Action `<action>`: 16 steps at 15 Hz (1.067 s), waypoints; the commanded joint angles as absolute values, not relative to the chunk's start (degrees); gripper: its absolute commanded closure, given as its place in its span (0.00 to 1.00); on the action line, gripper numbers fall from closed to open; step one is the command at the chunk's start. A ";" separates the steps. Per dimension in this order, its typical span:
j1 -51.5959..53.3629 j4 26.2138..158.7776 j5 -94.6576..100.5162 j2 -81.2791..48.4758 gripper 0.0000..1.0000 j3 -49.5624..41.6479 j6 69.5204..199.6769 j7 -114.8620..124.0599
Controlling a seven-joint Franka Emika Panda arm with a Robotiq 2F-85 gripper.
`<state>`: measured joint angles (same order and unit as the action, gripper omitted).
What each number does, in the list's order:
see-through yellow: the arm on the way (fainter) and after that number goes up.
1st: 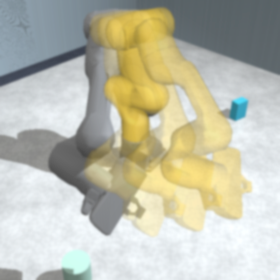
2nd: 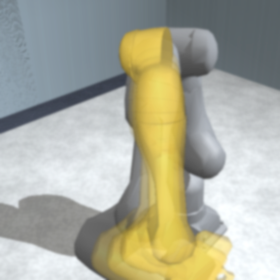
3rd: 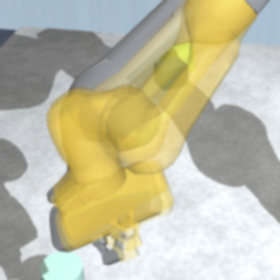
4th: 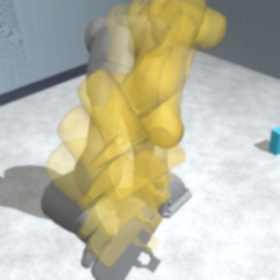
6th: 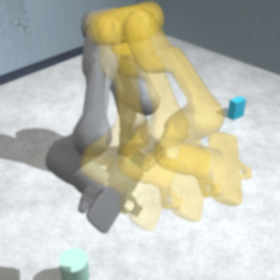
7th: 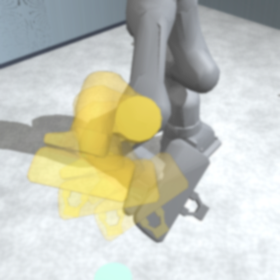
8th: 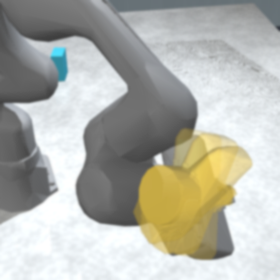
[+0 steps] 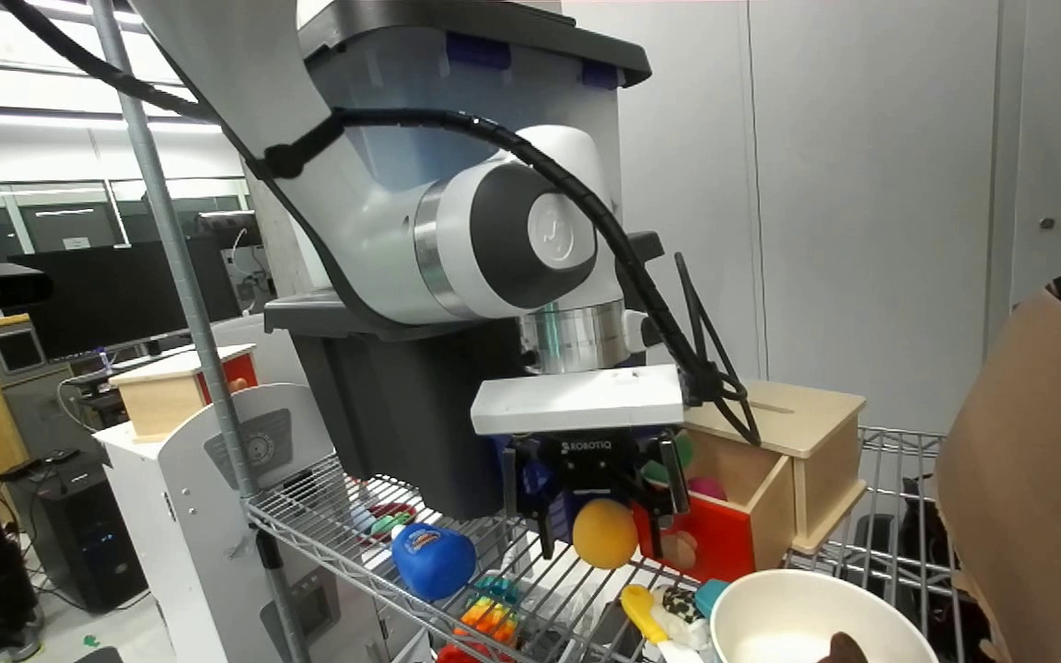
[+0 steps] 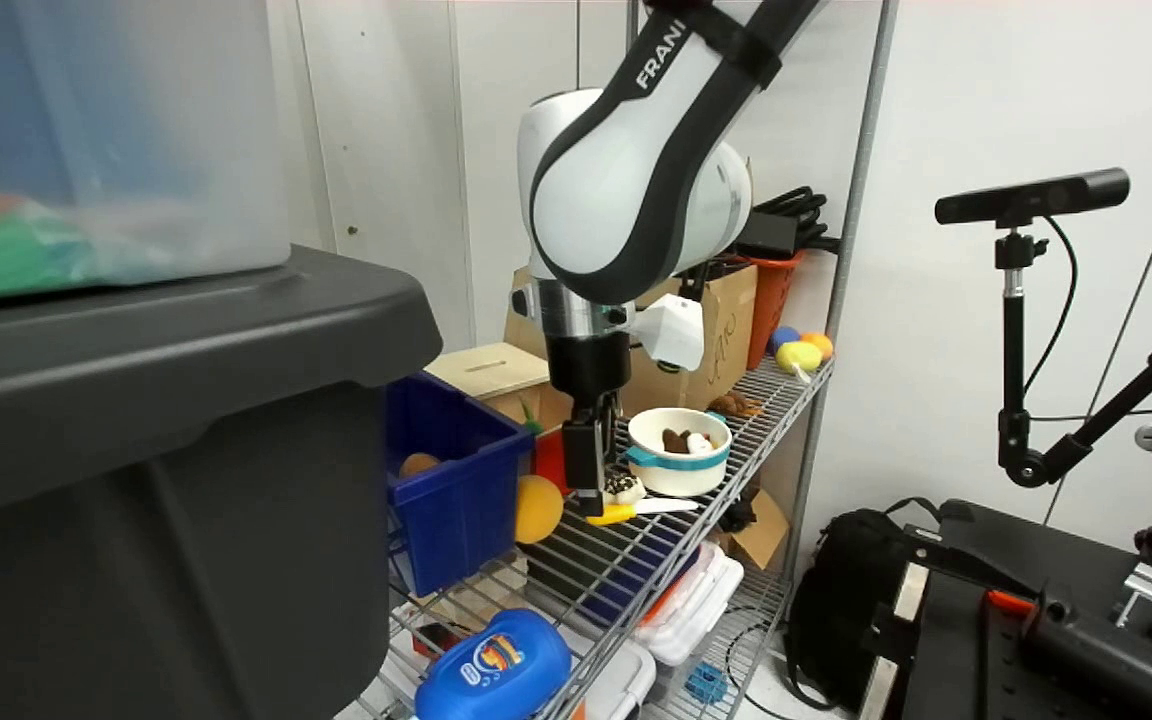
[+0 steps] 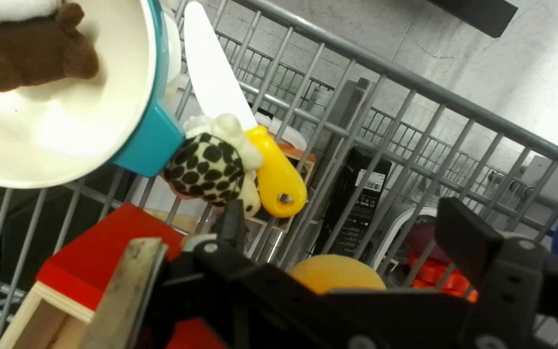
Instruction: Pick up the white object and put it in the chest drawer
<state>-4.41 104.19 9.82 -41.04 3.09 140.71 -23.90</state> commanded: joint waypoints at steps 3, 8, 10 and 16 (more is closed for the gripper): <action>-4.46 107.04 9.24 -38.79 0.00 3.40 139.29 -22.97; -4.48 109.66 9.02 -37.84 0.00 3.16 139.76 -21.47; -4.53 110.40 9.26 -37.18 0.00 2.83 140.00 -21.06; -5.77 111.31 9.18 -35.80 0.00 2.30 140.58 -21.65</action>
<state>-5.10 109.59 9.64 -38.02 2.51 140.71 -21.47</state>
